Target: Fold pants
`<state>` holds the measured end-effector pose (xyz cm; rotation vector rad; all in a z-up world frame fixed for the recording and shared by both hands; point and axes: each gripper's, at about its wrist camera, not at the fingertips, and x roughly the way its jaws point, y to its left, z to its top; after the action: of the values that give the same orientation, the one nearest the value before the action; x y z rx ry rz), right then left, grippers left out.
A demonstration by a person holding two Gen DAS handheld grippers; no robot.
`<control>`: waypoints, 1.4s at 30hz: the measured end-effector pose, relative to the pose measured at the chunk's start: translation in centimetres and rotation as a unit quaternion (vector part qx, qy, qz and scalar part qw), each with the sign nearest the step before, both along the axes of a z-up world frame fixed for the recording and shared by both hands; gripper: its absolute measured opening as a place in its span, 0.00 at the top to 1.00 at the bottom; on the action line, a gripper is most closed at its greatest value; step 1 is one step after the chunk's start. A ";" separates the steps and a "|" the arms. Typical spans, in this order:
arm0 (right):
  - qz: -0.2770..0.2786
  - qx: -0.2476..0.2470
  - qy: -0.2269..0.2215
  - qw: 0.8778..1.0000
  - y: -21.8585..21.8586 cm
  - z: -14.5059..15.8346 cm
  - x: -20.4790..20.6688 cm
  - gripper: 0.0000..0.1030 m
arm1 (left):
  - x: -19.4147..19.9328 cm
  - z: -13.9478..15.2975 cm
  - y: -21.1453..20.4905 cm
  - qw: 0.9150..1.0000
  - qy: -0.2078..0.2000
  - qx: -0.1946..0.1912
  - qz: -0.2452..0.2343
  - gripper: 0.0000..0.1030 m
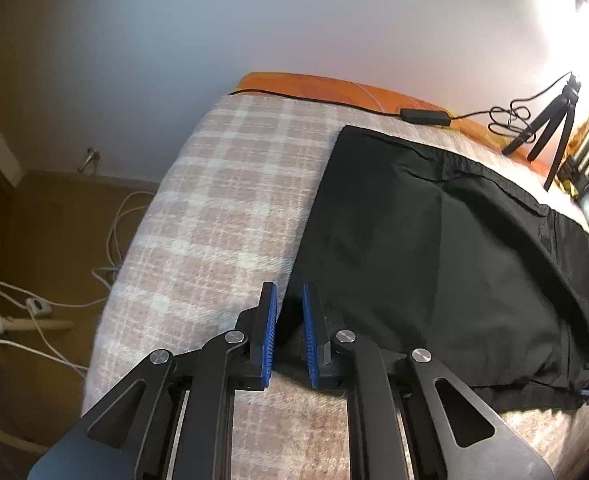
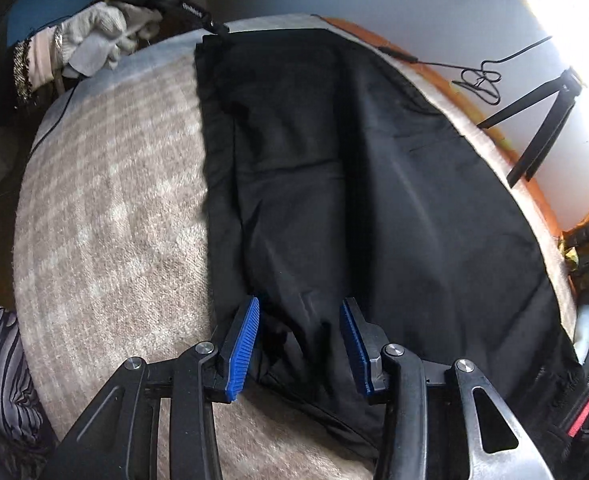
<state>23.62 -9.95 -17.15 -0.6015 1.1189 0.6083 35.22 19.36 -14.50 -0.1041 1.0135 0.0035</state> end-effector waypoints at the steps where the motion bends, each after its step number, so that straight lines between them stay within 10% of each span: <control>1: 0.000 -0.002 0.001 1.000 0.0 -0.1 0.0 0.60 | -0.1 0.0 0.2 1.000 0.000 -0.002 0.002 0.89; 10: -0.016 0.013 0.015 1.000 -0.4 -0.5 1.0 0.84 | 0.0 -1.4 -0.8 1.000 0.013 -0.006 0.000 0.74; 15: -0.032 0.021 0.011 0.999 -0.9 -0.1 1.2 0.96 | -0.1 -1.2 -1.5 1.000 0.001 0.022 0.001 0.90; 24: -0.022 0.050 0.004 0.999 -1.5 2.5 -0.7 0.98 | -0.9 -0.1 -0.8 0.998 -0.007 0.058 0.008 1.00; 31: -0.012 0.017 0.010 1.000 -0.6 0.4 -0.9 0.96 | -1.4 -0.8 0.6 1.000 0.008 0.016 0.013 0.99; 37: -0.007 0.008 0.002 1.000 -0.2 0.3 -0.8 0.83 | -1.0 -0.6 1.8 0.998 0.007 -0.049 0.047 0.54; 42: -0.020 0.011 0.007 1.000 -0.5 -0.1 -0.3 0.82 | -1.2 -0.3 0.6 0.998 -0.013 -0.004 0.066 0.54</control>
<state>23.30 -10.45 -17.28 -0.5557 1.1337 0.5898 34.04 20.01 -14.79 -0.1785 0.9797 0.1187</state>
